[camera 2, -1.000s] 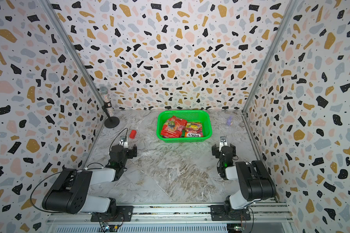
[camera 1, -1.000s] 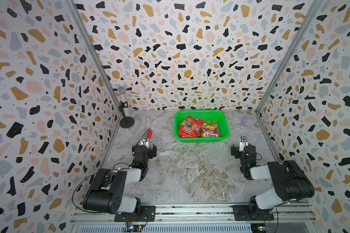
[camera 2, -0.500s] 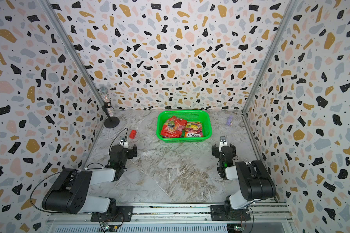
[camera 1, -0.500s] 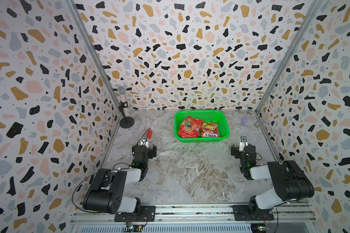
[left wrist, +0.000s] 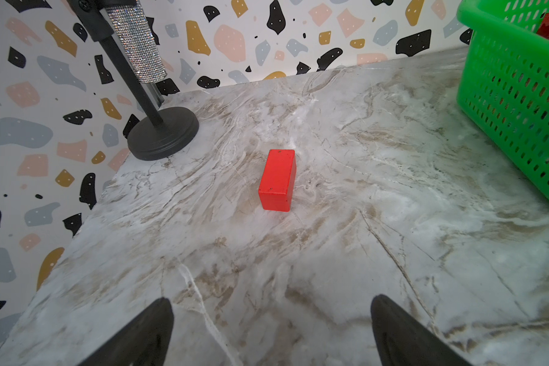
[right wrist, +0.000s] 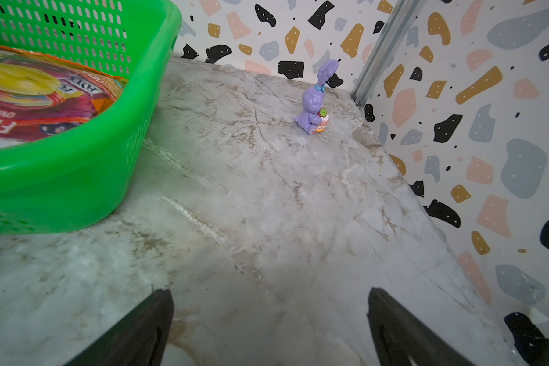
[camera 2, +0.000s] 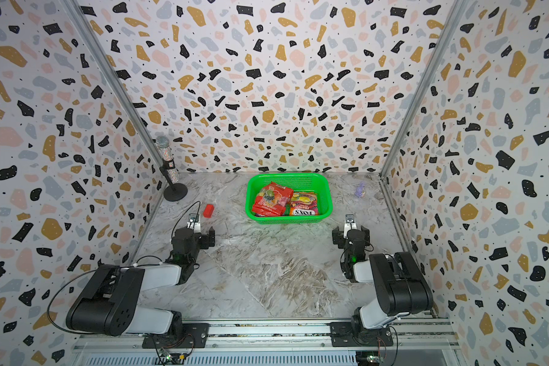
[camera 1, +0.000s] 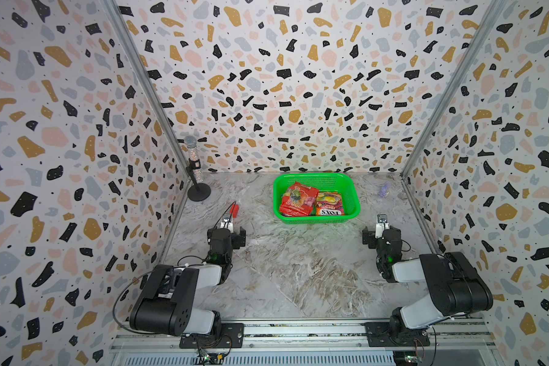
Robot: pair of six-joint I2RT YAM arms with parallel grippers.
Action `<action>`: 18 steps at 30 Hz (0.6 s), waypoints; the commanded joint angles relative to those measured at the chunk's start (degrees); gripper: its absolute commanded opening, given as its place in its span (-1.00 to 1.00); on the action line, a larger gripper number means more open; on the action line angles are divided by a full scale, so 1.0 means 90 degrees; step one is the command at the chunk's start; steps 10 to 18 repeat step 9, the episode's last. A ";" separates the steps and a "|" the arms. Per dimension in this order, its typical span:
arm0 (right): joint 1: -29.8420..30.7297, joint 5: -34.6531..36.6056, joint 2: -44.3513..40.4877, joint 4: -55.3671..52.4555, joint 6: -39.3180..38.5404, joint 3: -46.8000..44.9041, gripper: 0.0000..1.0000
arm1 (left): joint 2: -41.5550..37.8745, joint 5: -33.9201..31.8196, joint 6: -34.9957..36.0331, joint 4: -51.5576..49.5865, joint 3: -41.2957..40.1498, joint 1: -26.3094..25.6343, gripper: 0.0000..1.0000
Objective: Put the candies in the basket
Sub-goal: Reset both arms
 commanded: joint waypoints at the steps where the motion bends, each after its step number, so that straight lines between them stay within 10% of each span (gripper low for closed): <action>1: -0.0022 0.0016 -0.0086 -0.0031 0.0085 0.0092 1.00 | -0.0046 0.0071 -0.0052 0.0139 0.0051 0.0028 1.00; 18: -0.0022 0.0015 -0.0086 -0.0032 0.0087 0.0092 1.00 | -0.0004 0.0425 0.0039 0.0146 0.0074 0.0075 1.00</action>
